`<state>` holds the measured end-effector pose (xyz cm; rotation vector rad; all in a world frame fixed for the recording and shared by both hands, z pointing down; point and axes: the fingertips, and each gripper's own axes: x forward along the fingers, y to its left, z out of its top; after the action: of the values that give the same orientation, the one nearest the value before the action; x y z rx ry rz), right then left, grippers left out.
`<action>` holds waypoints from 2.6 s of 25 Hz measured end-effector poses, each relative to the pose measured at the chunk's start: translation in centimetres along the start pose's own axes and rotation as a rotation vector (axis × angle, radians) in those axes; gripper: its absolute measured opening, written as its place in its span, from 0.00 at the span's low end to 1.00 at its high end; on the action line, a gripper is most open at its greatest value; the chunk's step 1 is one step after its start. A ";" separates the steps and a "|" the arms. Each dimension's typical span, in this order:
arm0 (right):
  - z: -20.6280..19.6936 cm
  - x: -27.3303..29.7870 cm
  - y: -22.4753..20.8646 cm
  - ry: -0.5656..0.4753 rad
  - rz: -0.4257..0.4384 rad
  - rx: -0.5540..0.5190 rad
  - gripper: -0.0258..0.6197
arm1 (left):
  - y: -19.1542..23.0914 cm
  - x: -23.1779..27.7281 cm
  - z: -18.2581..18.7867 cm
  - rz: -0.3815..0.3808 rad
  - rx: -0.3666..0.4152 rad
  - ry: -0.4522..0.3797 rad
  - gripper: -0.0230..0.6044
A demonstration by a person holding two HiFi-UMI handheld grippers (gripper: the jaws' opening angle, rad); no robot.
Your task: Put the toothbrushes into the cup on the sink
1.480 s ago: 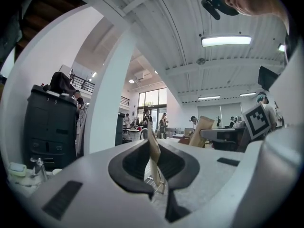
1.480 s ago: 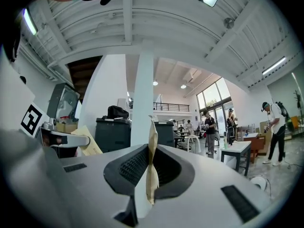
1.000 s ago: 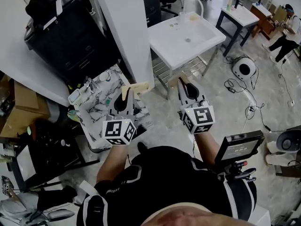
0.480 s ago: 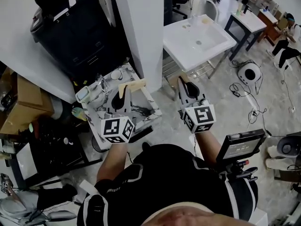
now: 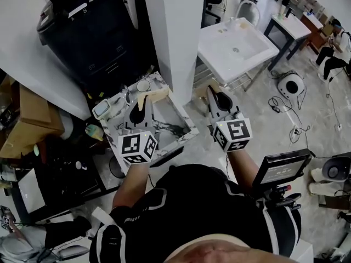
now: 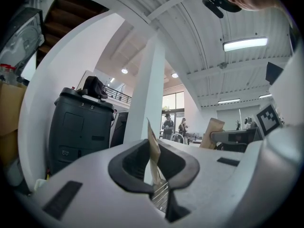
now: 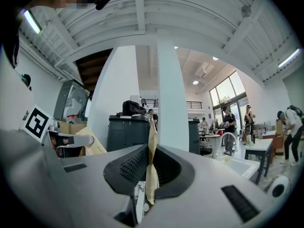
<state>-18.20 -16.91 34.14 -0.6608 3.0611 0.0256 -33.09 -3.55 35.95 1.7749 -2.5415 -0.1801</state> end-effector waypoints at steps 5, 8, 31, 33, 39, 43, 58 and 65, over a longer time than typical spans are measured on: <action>0.1 1.6 1.8 0.003 0.001 0.008 0.11 | 2.3 0.0 0.3 -0.005 -0.005 -0.005 0.09; 0.2 2.5 2.4 0.003 0.004 0.008 0.11 | 3.4 0.2 0.3 0.003 -0.006 -0.005 0.09; -0.6 13.4 -1.1 0.032 0.244 -0.006 0.11 | 8.2 7.6 -3.6 0.327 -0.012 0.032 0.09; -1.0 14.4 -1.2 0.041 0.266 -0.003 0.11 | 8.8 8.0 -4.5 0.360 -0.009 0.048 0.09; -2.7 16.8 -0.4 0.074 0.348 0.019 0.11 | 11.2 8.1 -6.7 0.475 -0.018 0.090 0.09; -3.3 18.5 -0.4 0.080 0.377 0.009 0.11 | 12.9 8.7 -7.8 0.533 -0.007 0.116 0.09; -6.3 21.8 -0.4 0.128 0.454 0.031 0.11 | 15.7 11.2 -14.4 0.622 0.094 0.279 0.09; -7.7 22.2 -0.5 0.145 0.473 0.040 0.11 | 16.0 11.7 -17.0 0.637 0.093 0.330 0.09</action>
<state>-38.28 -26.66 41.58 0.0775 3.2661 -0.0833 -50.43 -10.39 54.22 0.8365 -2.7233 0.2335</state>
